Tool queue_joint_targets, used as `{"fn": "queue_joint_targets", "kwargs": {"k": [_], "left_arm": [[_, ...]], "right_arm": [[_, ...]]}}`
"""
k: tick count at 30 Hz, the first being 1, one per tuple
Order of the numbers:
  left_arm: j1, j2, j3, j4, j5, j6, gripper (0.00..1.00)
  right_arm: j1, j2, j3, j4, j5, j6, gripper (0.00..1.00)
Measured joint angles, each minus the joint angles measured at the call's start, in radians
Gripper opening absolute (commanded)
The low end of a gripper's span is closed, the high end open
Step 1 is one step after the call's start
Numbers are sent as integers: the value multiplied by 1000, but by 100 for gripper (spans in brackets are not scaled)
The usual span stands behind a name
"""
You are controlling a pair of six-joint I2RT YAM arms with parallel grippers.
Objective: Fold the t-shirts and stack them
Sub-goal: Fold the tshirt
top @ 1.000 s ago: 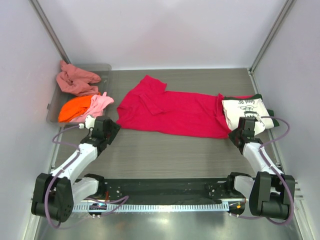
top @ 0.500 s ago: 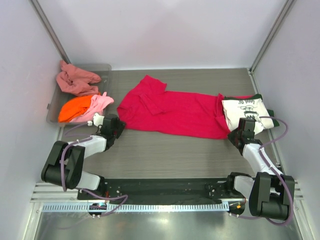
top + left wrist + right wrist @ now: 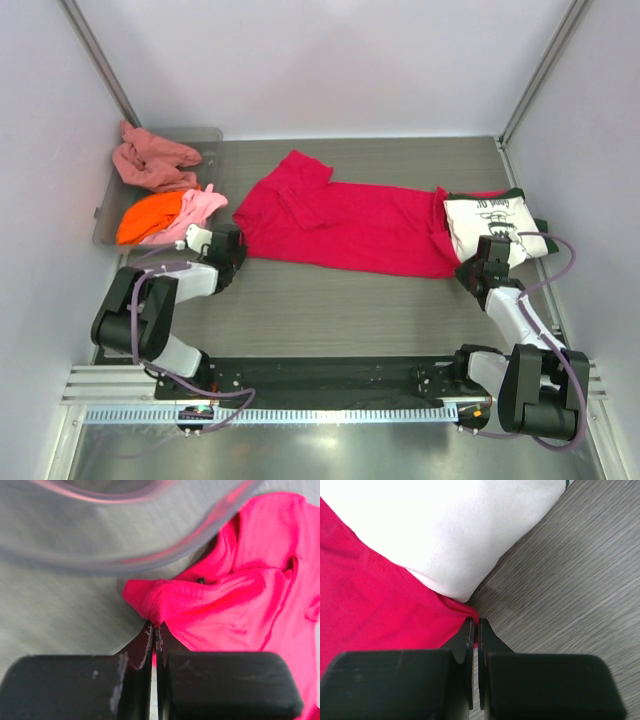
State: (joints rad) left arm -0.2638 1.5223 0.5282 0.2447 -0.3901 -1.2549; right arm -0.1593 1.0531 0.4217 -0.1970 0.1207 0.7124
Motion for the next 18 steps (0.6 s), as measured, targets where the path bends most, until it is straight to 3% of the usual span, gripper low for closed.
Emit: {"fn": "queue_joint_targets", "kwargs": {"k": [9,13,18], "left_arm": [[-3,-238,107,-412,-108,4,0],[-3,-362,100,-504,-123,4,0],[-3,-392,62,-600,-132,2,0]], "right_arm": [[0,12,55,-78,-60,1,1],[0,-1,105,-98,-105,1,1],[0,30,123,-141,-160,0,1]]}}
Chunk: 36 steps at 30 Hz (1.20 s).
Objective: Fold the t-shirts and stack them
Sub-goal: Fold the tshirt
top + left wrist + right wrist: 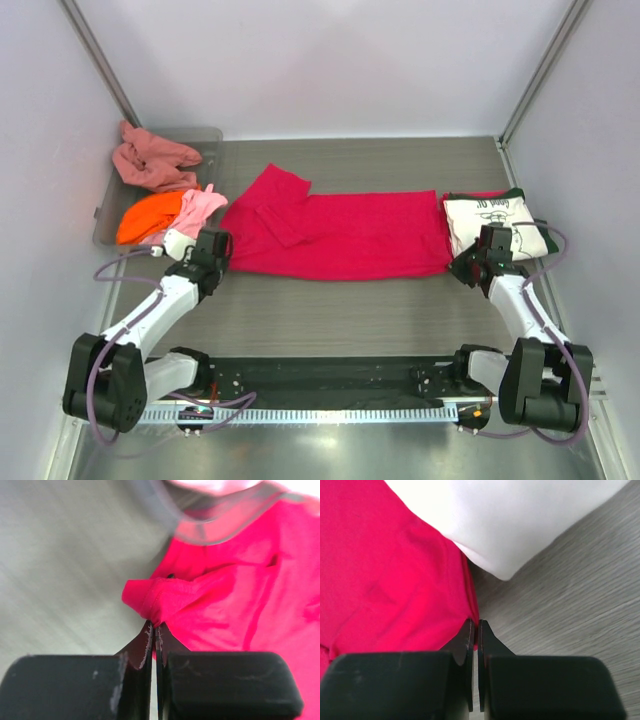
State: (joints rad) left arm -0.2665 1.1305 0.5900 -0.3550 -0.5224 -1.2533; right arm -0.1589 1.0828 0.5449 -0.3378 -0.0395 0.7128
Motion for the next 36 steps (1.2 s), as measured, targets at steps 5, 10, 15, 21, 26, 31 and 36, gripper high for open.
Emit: {"fn": "queue_joint_targets", "kwargs": {"k": [5,10,15,21,26,31,36], "left_arm": [[0,-39,-15,-90,-2,-7,0],[0,-167,-124,-99,-4,-31,0],[0,-231,-198,-101,0,-48,0],[0,-237,-198,-100,0,-47,0],[0,-188,-95,-161,2,-39,0],[1,-112,227,-295,-10,3,0],[2,-106,613,-386,-23,84,0]], "right_arm": [[0,61,-10,-36,-58,-9,1],[0,55,-51,-14,-113,-31,1],[0,10,-93,-6,-119,-34,1],[0,-54,-105,5,-85,-26,1],[0,-57,-37,-49,-59,-9,1],[0,-12,255,-146,-62,1,1],[0,31,643,-233,-71,5,1]]}}
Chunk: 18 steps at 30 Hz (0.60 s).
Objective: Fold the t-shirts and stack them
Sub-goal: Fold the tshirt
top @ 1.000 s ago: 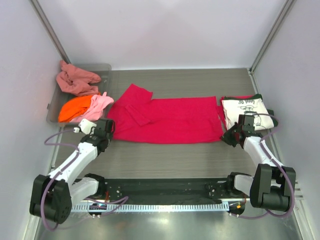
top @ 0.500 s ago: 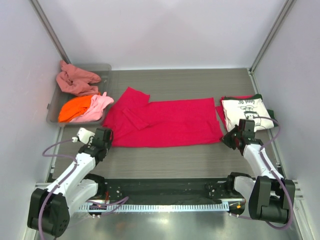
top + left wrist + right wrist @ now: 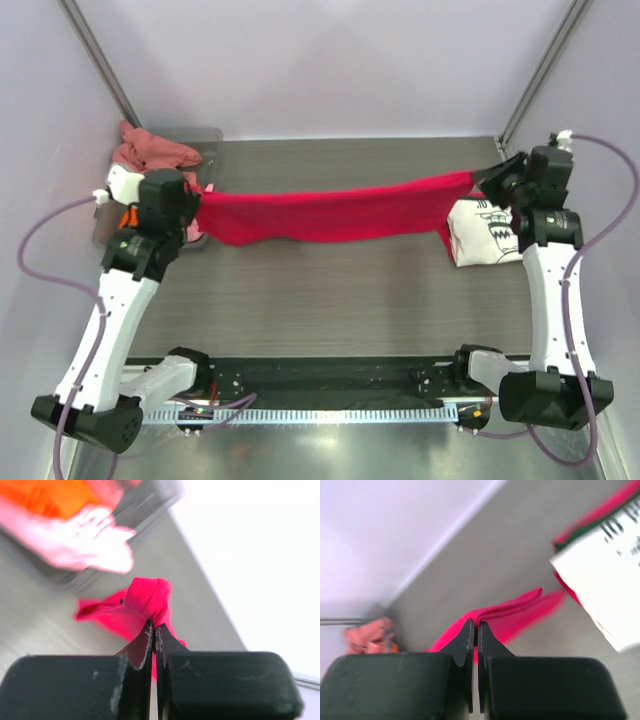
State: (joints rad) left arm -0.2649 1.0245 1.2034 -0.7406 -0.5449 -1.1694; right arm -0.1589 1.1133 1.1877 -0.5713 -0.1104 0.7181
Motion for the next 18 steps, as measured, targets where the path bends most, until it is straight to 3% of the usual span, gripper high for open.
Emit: {"fn": "queue_joint_targets", "kwargs": {"k": [4,12,18], "left_arm": [[2,-39,181,-74,12,43,0],[3,-229,257,-225,59,88,0],[3,-162,407,-274,48,121,0]], "right_arm": [[0,-32,184,-53,-16,8,1],[0,-190,316,-227,-40,11,1],[0,-211,339,-255,-47,16,1]]}}
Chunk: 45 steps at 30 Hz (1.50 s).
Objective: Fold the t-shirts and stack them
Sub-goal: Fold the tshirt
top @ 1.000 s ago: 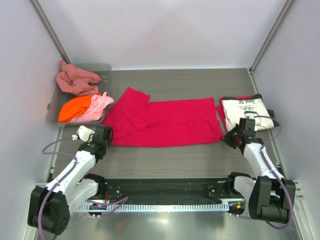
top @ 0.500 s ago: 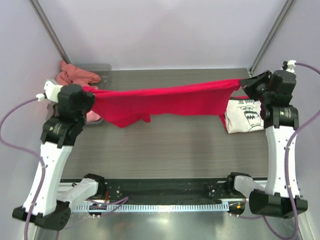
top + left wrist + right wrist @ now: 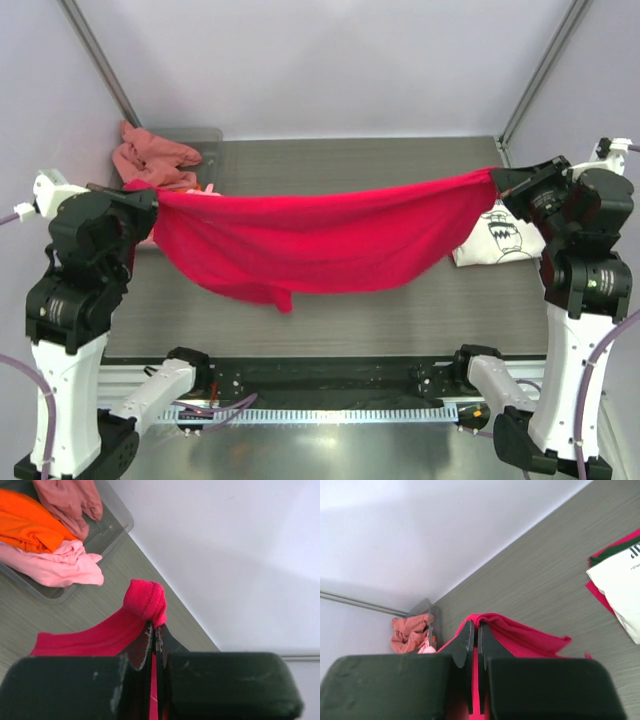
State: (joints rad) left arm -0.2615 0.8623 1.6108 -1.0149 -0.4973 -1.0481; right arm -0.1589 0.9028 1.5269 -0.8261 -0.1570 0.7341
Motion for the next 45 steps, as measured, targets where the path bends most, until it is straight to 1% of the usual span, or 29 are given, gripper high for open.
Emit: {"fn": "queue_joint_targets", "kwargs": {"k": [3,5,7,10,13,14,15,16,18,20,23,25,28,31,35,38,41,45], "left_arm": [[0,79,25,1,-22,14,0],[0,153,46,2,-38,25,0],[3,237,91,4,-45,36,0],[24,399,198,20,-36,43,0],[68,575,354,28,9,44,1],[82,627,414,26,25,44,0],[103,712,512,46,51,45,0],[117,756,570,37,70,45,0],[134,807,639,59,100,53,0],[151,815,632,106,122,59,0],[162,734,435,241,137,62,0],[165,647,205,369,145,60,0],[166,536,-134,512,158,42,0],[166,493,-399,604,170,18,0],[165,438,-670,680,187,-19,0],[166,357,-851,731,188,-53,0],[166,237,-1020,780,193,-77,0],[166,72,-1182,808,195,-82,0]], "right_arm": [[0,42,-38,18,-13,10,1],[0,102,-62,32,-29,20,1],[0,183,-67,51,-45,30,1],[0,333,-40,76,-60,40,1],[0,488,72,75,-83,61,1],[0,534,124,74,-94,69,1],[0,598,215,100,-110,83,1],[0,626,265,104,-120,92,1],[0,665,349,118,-136,106,1],[0,679,381,147,-144,111,1],[0,674,344,193,-154,111,1],[0,662,254,234,-157,108,1],[-1,646,21,319,-160,103,1],[-4,652,-212,362,-161,95,1],[-9,645,-470,425,-161,76,1],[-10,605,-636,478,-158,62,1],[-12,540,-743,507,-146,43,1],[-14,422,-867,550,-116,20,1]]}}
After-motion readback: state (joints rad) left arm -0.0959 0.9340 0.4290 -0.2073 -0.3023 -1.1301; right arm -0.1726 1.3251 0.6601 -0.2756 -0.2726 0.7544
